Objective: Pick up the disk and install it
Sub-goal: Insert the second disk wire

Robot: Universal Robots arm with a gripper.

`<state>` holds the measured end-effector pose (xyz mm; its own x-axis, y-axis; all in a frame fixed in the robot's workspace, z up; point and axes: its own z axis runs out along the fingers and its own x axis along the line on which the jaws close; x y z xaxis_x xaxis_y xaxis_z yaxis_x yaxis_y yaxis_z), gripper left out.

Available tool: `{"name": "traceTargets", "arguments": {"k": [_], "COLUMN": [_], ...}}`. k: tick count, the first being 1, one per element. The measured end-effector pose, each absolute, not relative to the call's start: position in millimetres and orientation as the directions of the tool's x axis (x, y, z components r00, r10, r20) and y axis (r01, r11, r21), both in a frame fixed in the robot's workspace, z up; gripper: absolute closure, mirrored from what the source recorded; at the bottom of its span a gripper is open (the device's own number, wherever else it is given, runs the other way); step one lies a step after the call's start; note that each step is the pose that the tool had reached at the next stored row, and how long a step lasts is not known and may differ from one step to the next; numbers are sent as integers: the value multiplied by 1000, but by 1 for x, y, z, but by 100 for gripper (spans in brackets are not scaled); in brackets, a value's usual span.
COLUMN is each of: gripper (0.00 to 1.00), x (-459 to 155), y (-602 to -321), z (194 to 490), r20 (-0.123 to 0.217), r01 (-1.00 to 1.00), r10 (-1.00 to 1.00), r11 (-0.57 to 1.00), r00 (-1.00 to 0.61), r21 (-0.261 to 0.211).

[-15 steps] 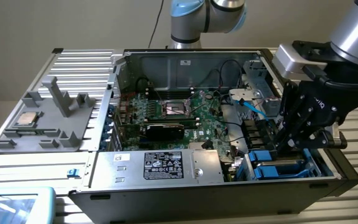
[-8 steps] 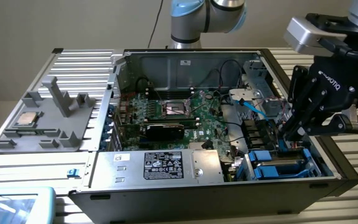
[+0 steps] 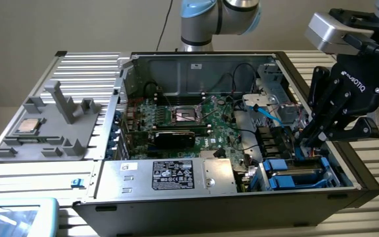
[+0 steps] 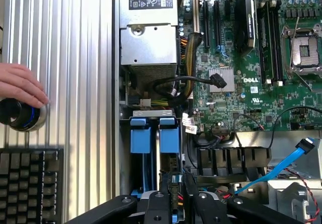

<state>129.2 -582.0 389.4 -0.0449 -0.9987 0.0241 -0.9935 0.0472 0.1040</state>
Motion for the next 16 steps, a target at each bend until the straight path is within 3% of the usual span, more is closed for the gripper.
{"name": "traceTargets", "arguments": {"k": [10,12,14,16], "gripper": [76,79,89,89], "x": [129,129,129,129], "y": [-582,-582,-582,-582], "z": [389,389,389,389], "r20": [24,24,24,24], "r01": [-993,-993,-993,-994], "r10": [-999,-999,-999,-999], "r11": [47,47,47,45], "r00": [-45,-45,-45,-42], "r21": [104,104,104,103]}}
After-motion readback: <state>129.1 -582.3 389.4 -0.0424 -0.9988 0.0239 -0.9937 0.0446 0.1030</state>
